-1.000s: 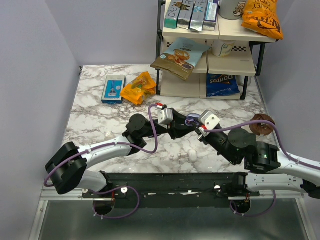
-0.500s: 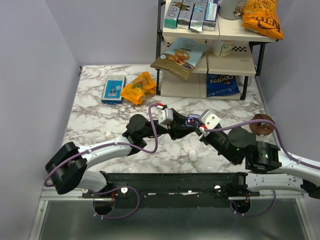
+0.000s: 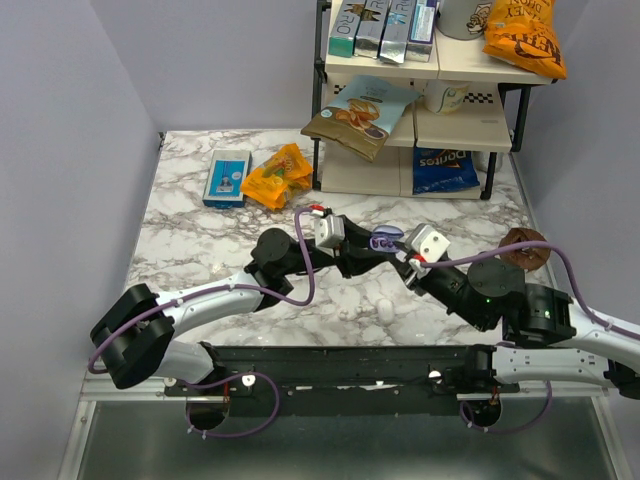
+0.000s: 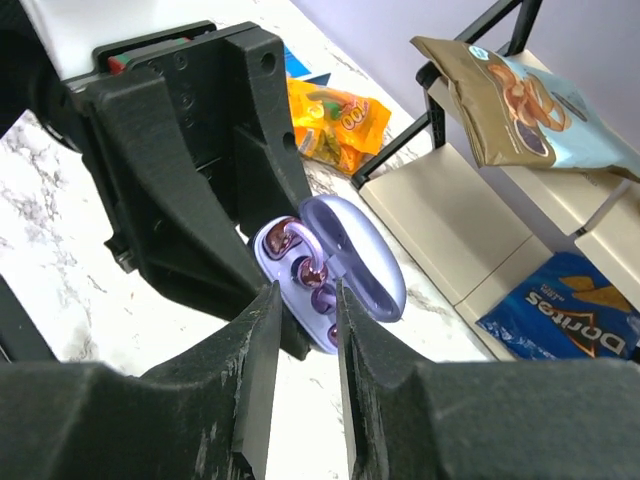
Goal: Insert the wireless bluetooth earbuds into the charging case
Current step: Place the earbud in the charging case.
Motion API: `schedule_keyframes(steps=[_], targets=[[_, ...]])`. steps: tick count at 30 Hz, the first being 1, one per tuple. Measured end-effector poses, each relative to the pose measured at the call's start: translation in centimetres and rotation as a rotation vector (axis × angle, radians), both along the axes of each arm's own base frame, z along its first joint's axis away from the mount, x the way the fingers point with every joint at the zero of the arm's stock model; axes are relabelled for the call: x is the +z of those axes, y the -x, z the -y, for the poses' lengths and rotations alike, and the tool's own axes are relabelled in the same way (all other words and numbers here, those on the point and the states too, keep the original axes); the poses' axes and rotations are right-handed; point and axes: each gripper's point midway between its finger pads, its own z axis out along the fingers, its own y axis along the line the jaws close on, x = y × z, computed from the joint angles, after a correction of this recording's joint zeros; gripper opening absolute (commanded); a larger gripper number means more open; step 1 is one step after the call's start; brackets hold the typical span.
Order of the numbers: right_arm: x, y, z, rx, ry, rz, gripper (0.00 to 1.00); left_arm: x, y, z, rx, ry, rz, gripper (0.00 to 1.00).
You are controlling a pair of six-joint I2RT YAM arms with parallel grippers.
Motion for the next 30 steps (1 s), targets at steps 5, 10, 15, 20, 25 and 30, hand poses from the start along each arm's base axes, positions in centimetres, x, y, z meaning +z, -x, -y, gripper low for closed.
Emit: schedule_keyframes(steps=[5,10,15,20,25,30], targets=[[-0.5,0.5,0.0,0.03,0.019,-0.016,0.39,0.6,-0.3,-0.2,0.014,0.022,0.008,0.0],[0.1,0.8,0.5,0.041,-0.01,-0.019,0.38,1.0,-0.3,-0.3,0.016,0.038,0.015,0.0],[2.6,0.8,1.4,0.019,-0.106,-0.01,0.36,1.5,-0.2,-0.4,0.014,0.057,0.023,0.0],[5.0,0.2,1.8,-0.027,-0.178,0.007,0.36,1.1,-0.1,-0.5,0.012,0.057,0.018,0.0],[4.7,-0.5,0.3,-0.054,-0.149,0.005,0.36,0.6,0.0,-0.5,0.011,0.048,0.008,0.0],[3.4,-1.0,-1.0,-0.067,-0.096,-0.003,0.36,0.6,0.0,-0.5,0.011,0.048,0.008,0.0]])
